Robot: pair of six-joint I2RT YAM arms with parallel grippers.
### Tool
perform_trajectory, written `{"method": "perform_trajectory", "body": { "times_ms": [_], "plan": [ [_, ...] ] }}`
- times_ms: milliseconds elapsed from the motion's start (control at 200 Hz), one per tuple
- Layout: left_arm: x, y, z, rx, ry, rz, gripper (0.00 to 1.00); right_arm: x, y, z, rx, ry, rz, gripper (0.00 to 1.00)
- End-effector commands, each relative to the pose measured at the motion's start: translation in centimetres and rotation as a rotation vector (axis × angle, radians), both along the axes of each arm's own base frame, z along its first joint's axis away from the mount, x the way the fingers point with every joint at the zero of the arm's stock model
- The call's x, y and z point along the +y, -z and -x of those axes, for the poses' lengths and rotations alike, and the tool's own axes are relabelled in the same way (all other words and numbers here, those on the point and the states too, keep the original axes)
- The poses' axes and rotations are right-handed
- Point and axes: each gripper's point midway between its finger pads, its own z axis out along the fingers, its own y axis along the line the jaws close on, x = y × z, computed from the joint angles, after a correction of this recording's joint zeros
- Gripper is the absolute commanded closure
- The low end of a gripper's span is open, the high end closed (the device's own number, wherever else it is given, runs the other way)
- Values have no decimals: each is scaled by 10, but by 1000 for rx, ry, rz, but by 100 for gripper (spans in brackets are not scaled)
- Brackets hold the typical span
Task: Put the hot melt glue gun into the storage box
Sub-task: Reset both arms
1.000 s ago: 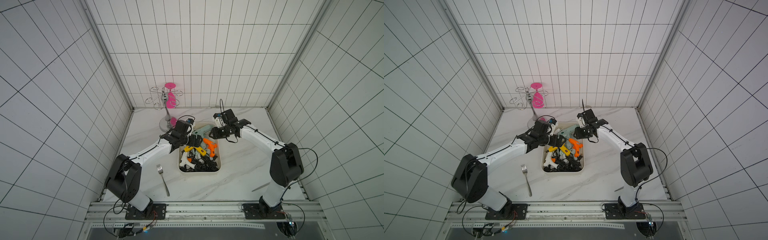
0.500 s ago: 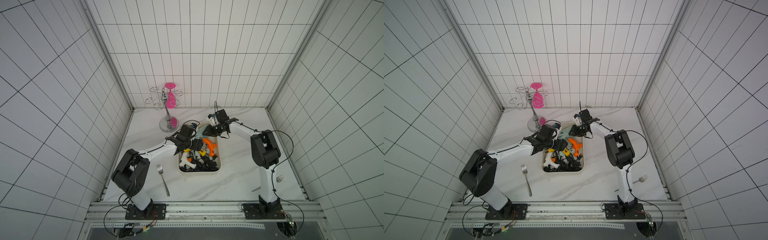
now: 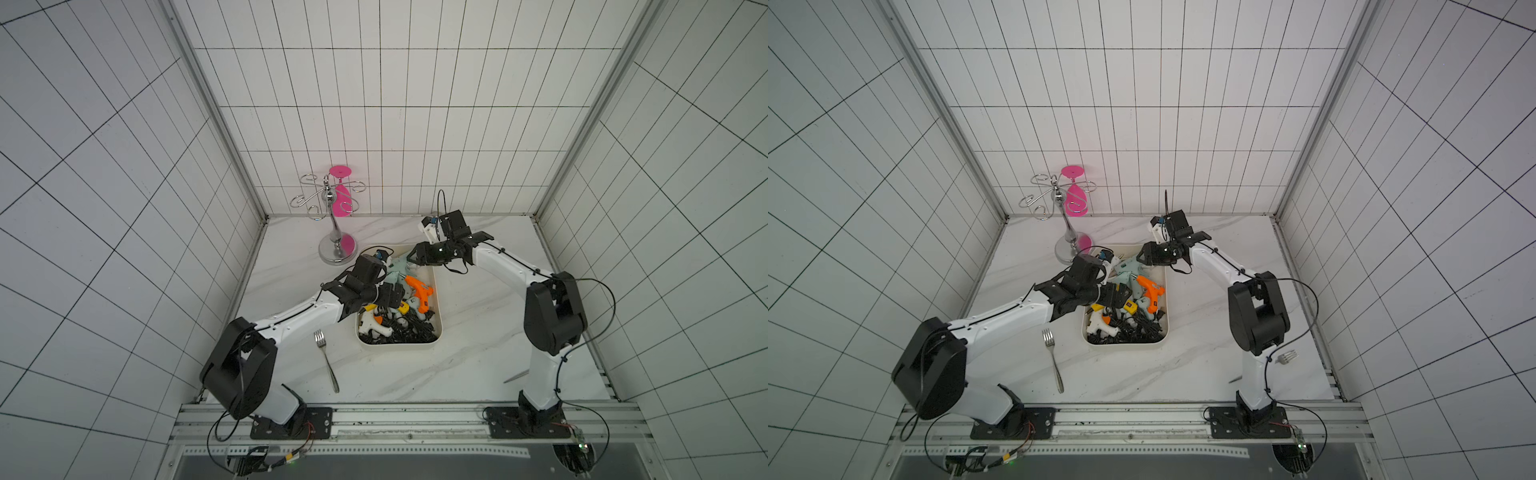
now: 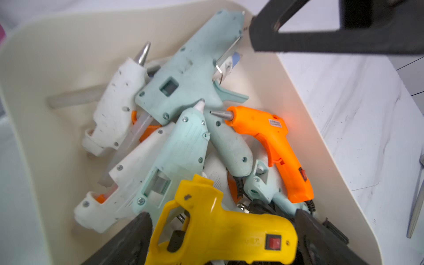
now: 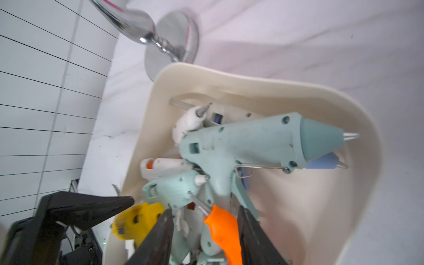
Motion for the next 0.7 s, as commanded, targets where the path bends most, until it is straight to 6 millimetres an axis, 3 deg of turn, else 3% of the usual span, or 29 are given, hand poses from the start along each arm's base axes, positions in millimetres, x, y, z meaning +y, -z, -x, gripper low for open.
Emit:
{"method": "perform_trajectory", "body": {
  "times_ms": [0, 65, 160, 280, 330, 410, 520, 595, 694],
  "plan": [
    [6, -63, -17, -177, -33, 30, 1, -28, -39, -2, -153, 62, -4, 40],
    [17, -88, -24, -242, -59, 37, 1, -52, -46, -6, -226, 131, 30, 27],
    [42, -111, -34, -306, -126, 36, 1, -101, -31, -14, -272, 255, 145, 23],
    [107, -113, -49, -368, -332, -2, 1, -198, -10, -23, -377, 577, 338, 18],
    [142, -109, -57, -392, -435, 1, 1, -232, -8, -24, -478, 703, 370, 2],
    [194, -94, -69, -467, -585, -51, 1, -286, 6, -22, -598, 887, 454, 1],
    [248, -45, -76, -429, -697, -185, 1, -342, 39, -20, -531, 1019, 552, 1],
    [276, -15, -73, -335, -776, -220, 1, -352, 43, -28, -481, 1015, 526, 1],
    [294, 8, -71, -356, -814, -191, 1, -354, 41, -40, -523, 958, 514, 1]
  ]
}}
